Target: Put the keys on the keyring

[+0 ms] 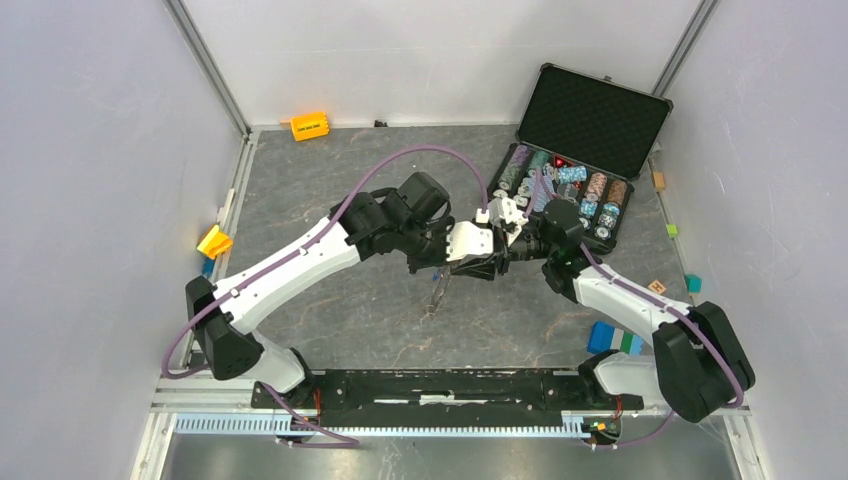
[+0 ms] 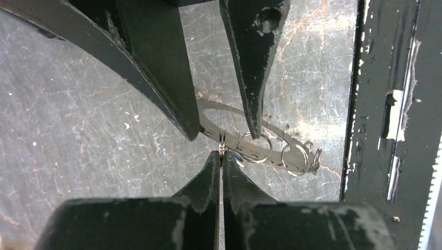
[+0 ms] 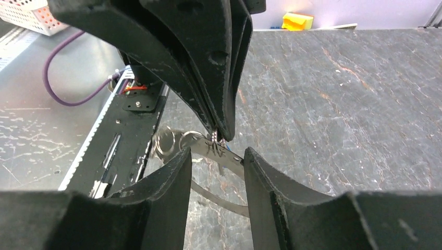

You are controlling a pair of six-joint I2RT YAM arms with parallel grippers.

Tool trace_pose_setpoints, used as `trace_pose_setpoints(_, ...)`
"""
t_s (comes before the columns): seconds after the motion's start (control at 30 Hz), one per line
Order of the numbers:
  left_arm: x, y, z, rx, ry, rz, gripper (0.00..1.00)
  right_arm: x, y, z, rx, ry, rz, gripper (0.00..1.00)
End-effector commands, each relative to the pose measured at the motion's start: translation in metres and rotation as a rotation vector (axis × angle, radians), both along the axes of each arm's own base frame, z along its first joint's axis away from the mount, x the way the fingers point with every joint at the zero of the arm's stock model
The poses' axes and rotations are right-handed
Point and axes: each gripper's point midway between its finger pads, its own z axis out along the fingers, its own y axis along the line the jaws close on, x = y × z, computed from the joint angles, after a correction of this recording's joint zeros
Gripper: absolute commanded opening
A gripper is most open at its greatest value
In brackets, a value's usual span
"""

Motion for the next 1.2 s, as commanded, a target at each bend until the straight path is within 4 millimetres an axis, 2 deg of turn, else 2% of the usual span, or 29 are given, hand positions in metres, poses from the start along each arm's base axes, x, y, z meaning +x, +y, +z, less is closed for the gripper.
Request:
trace_pose_setpoints(0.0, 0.005, -0.001, 0.010, 0.036, -0.041, 0.087, 0.02, -0.009, 0.001, 0.021, 0.079, 0.002, 0.029, 0.46)
trace_pose_setpoints(0.1, 0.005, -0.003, 0.008, 0.062, -0.056, 0.094, 0.02, -0.011, 0.001, 0.023, 0.095, 0.015, 0.035, 0.45)
trace_pose_setpoints(0.27, 0.003, -0.006, 0.006, 0.067, -0.051, 0.093, 0.02, -0.011, 0.002, 0.022, 0.097, 0.029, 0.042, 0.37)
trace_pose_setpoints(0.63, -0.002, -0.013, 0.008, 0.050, -0.034, 0.076, 0.02, -0.004, 0.005, 0.010, 0.072, 0.058, 0.024, 0.34)
trace_pose_setpoints(0.97, -0.006, -0.014, 0.002, 0.058, -0.011, 0.064, 0.02, -0.003, 0.006, 0.007, 0.063, 0.061, 0.023, 0.19)
trace_pose_setpoints(1.17, -0.009, -0.016, -0.001, 0.056, 0.007, 0.058, 0.02, -0.002, 0.007, 0.006, 0.062, 0.065, 0.015, 0.19)
